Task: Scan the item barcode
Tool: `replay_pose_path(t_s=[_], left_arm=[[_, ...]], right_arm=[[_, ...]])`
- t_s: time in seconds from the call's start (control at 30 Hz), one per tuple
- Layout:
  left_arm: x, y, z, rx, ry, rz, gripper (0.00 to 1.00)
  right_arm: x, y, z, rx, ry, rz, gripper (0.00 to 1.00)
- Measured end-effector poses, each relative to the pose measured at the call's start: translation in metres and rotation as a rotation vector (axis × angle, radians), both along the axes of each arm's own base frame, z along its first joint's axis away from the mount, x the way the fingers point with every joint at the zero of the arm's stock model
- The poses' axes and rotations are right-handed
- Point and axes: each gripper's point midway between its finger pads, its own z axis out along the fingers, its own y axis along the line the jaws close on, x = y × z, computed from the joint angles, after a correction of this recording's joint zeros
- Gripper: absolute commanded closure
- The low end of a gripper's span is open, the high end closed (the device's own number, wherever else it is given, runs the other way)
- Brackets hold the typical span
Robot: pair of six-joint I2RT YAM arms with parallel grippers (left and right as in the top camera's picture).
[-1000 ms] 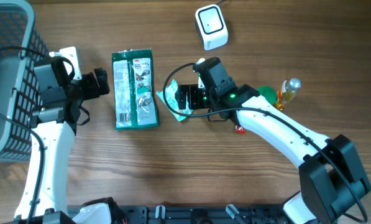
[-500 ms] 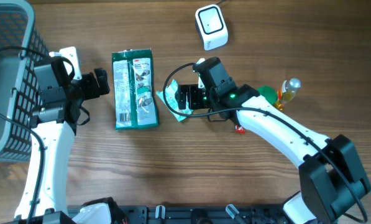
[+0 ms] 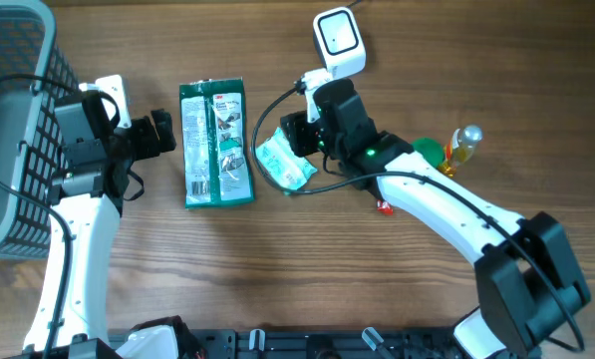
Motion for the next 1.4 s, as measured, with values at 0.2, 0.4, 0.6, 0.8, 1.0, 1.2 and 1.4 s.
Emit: replay_pose_path(t_s=[0.2, 0.4, 0.6, 0.8, 1.0, 1.2, 1.4], left_arm=[[0.000, 0.000, 0.000, 0.000, 0.000, 0.000, 0.00], [0.000, 0.000, 0.000, 0.000, 0.000, 0.000, 0.00], [0.000, 0.000, 0.000, 0.000, 0.000, 0.000, 0.00], [0.000, 0.000, 0.000, 0.000, 0.000, 0.000, 0.00], [0.000, 0.000, 0.000, 0.000, 0.000, 0.000, 0.00], [0.000, 0.000, 0.000, 0.000, 0.000, 0.000, 0.00], [0.000, 0.000, 0.000, 0.000, 0.000, 0.000, 0.00]], right_arm=[[-0.001, -0.003, -0.085, -0.171, 0.089, 0.055, 0.52], [-0.043, -0.003, -0.120, -0.107, 0.388, 0.030, 0.60], [-0.088, 0.008, -0.098, 0.016, 0.611, 0.077, 0.47], [-0.056, 0.003, 0.022, 0.081, 0.201, 0.103, 0.39], [-0.015, 0.012, 0.002, -0.011, 0.014, 0.117, 0.34], [-0.027, 0.010, -0.103, -0.158, 0.197, 0.131, 0.31], [-0.058, -0.039, -0.100, -0.292, 0.362, -0.039, 0.28]])
